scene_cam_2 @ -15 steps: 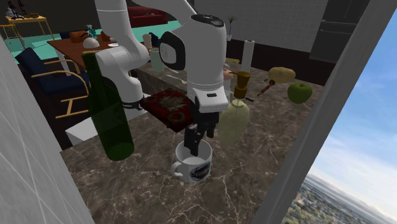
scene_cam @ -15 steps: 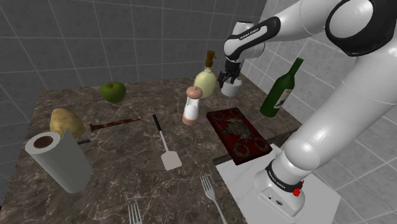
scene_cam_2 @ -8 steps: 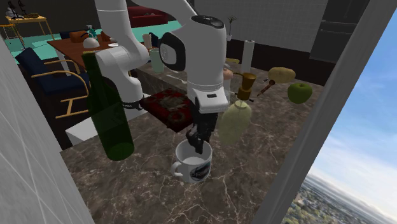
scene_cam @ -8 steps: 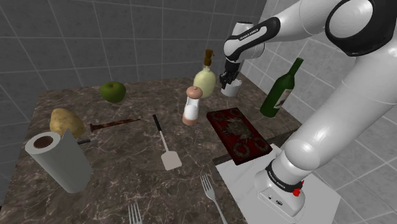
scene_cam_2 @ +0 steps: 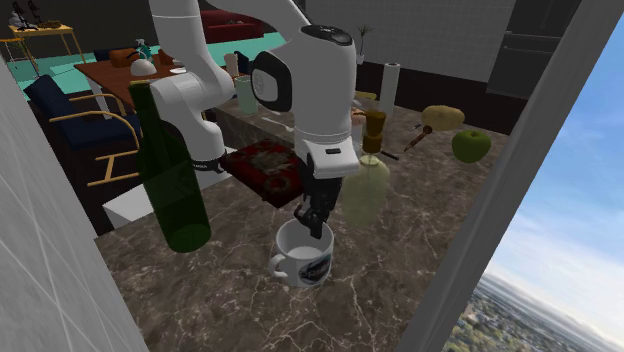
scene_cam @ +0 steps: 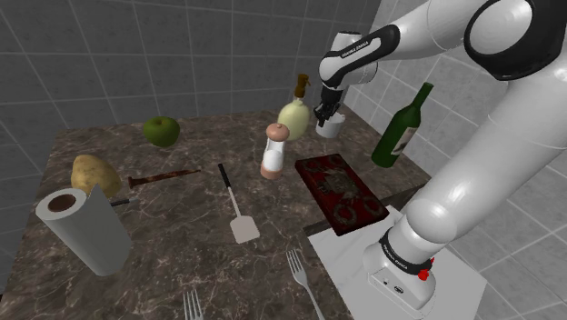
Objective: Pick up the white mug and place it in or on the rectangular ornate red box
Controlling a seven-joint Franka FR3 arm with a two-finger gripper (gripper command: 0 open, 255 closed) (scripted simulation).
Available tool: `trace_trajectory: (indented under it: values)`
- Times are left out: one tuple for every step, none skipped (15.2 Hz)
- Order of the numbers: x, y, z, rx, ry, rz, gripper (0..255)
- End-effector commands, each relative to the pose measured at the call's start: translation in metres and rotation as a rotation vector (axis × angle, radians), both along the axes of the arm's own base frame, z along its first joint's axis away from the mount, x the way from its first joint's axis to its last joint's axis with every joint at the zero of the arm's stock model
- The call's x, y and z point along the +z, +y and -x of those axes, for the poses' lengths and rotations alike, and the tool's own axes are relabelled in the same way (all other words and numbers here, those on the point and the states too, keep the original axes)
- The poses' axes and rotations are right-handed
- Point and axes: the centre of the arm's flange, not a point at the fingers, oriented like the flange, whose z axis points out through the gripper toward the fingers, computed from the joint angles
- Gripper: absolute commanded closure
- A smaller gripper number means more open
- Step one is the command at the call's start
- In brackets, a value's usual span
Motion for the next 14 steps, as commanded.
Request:
trace_trajectory:
  values:
    - [0.005, 0.000, 0.000, 0.000, 0.001, 0.000, 255]
    - [0.010, 0.000, 0.000, 0.000, 0.001, 0.000, 255]
    - [0.016, 0.000, 0.000, 0.000, 0.001, 0.000, 255]
    - [0.021, 0.000, 0.000, 0.000, 0.001, 0.000, 255]
    - [0.026, 0.000, 0.000, 0.000, 0.001, 0.000, 255]
    - [0.032, 0.000, 0.000, 0.000, 0.001, 0.000, 255]
    - [0.037, 0.000, 0.000, 0.000, 0.001, 0.000, 255]
    - [0.042, 0.000, 0.000, 0.000, 0.001, 0.000, 255]
    - [0.047, 0.000, 0.000, 0.000, 0.001, 0.000, 255]
    - [0.053, 0.000, 0.000, 0.000, 0.001, 0.000, 255]
    - [0.058, 0.000, 0.000, 0.000, 0.001, 0.000, 255]
    - [0.063, 0.000, 0.000, 0.000, 0.001, 0.000, 255]
    - [0.069, 0.000, 0.000, 0.000, 0.001, 0.000, 255]
    - [0.074, 0.000, 0.000, 0.000, 0.001, 0.000, 255]
